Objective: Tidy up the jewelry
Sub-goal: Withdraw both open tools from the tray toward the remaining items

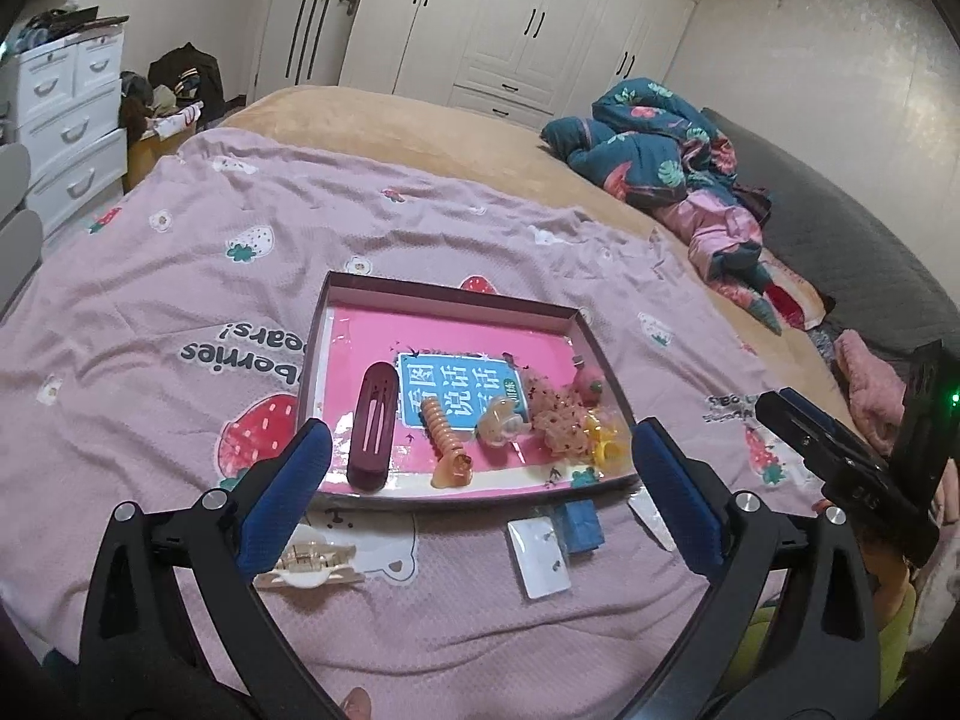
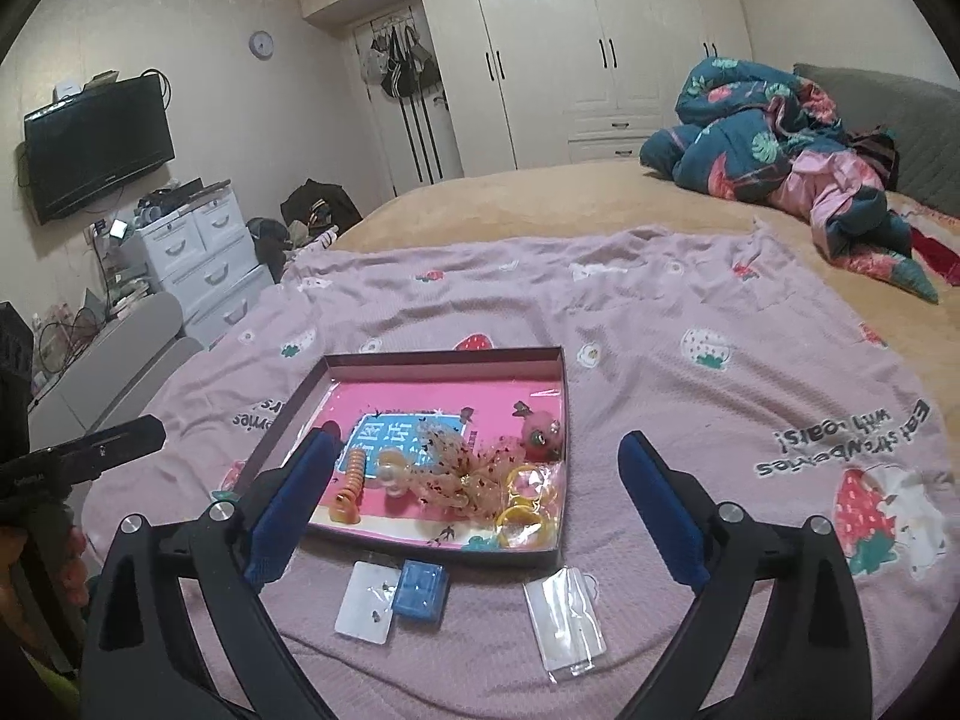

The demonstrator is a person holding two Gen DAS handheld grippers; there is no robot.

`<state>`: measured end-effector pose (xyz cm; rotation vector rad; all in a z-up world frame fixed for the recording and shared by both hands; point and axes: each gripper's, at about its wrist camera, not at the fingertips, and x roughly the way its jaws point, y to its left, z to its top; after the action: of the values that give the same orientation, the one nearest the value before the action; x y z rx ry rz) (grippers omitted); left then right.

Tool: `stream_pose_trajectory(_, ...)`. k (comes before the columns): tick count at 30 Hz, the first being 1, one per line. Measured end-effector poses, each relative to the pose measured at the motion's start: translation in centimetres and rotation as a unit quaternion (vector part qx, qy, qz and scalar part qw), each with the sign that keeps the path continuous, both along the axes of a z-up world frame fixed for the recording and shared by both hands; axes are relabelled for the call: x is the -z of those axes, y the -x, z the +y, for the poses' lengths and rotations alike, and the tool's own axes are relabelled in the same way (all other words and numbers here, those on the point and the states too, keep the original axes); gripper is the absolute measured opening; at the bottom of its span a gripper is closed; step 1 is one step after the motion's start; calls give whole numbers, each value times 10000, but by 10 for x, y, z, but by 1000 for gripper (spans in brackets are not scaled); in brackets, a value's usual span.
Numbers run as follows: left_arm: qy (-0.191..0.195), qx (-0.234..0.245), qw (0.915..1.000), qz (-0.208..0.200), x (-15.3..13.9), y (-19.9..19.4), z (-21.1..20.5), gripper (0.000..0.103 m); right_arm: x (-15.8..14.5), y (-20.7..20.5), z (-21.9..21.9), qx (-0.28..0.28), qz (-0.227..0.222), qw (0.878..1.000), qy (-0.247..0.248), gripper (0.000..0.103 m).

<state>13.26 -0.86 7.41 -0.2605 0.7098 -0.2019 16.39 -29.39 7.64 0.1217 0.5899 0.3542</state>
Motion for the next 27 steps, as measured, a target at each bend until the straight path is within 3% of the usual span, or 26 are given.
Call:
stream_pose_trajectory(15, 16, -92, 9998, -169, -12, 33, 19, 94, -24, 37, 5, -40, -224, 9997, 100, 96)
stream_pose_trajectory(27, -65, -190, 9998, -77, -3, 48, 35, 94, -29, 55, 14, -175, -246, 9994, 196, 96)
